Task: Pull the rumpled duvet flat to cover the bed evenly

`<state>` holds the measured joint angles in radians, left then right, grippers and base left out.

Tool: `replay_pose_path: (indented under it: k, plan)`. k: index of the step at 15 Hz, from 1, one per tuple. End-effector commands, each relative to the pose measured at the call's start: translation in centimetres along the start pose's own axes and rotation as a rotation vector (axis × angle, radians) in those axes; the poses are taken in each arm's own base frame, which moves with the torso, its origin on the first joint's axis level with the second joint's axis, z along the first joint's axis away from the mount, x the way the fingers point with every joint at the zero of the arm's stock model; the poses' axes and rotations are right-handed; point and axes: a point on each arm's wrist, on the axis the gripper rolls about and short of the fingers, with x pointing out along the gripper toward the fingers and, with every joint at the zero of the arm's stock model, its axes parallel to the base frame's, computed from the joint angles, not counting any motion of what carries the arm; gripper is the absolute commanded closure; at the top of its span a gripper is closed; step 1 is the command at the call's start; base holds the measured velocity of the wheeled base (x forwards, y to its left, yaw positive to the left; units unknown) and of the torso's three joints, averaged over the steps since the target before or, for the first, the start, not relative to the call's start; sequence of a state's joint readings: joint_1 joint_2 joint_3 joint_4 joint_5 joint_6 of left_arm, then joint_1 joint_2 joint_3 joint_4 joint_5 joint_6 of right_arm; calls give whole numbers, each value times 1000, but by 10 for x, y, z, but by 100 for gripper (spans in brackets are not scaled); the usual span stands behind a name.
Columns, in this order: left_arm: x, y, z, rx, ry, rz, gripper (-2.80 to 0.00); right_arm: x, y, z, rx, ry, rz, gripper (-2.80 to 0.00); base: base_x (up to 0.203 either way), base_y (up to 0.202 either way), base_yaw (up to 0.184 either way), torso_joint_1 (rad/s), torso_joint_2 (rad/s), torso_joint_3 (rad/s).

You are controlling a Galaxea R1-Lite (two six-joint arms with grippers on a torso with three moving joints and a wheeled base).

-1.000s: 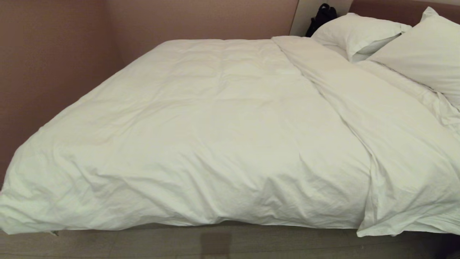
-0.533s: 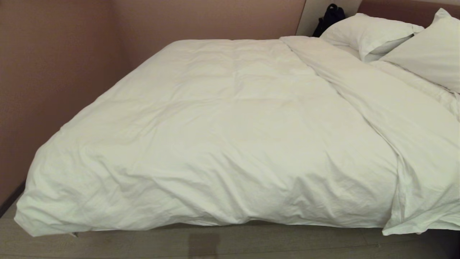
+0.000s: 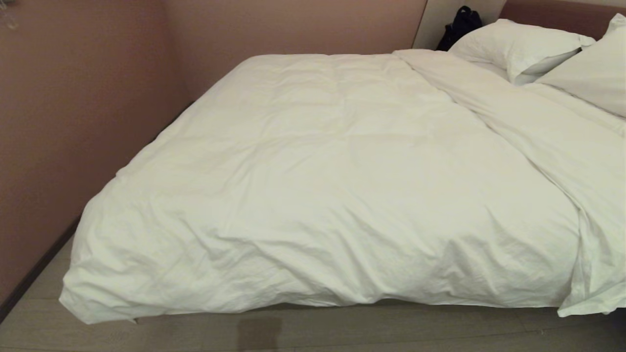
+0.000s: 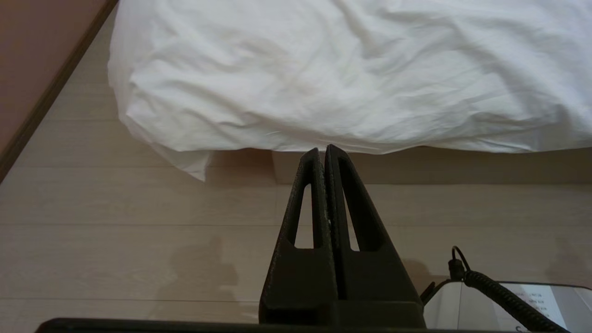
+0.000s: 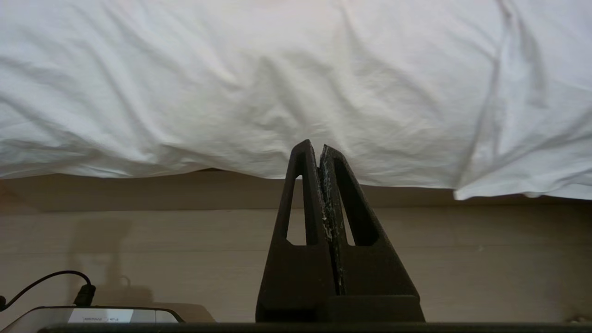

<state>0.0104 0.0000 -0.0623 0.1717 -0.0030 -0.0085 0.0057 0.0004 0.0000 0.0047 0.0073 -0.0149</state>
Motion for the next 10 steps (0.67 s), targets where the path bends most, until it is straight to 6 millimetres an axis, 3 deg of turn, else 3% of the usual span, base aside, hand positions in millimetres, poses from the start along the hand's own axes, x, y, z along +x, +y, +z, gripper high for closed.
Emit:
replay_pose_path:
  k: [1,10]
  plan:
    - [0,0,0,-1,1,0,0,0,0,0,0,-1,1,0,0,193,-1,3,-10,2]
    - [0,0,0,-1,3,0,0,0,0,0,0,-1,1,0,0,196,-1,2,2,0]
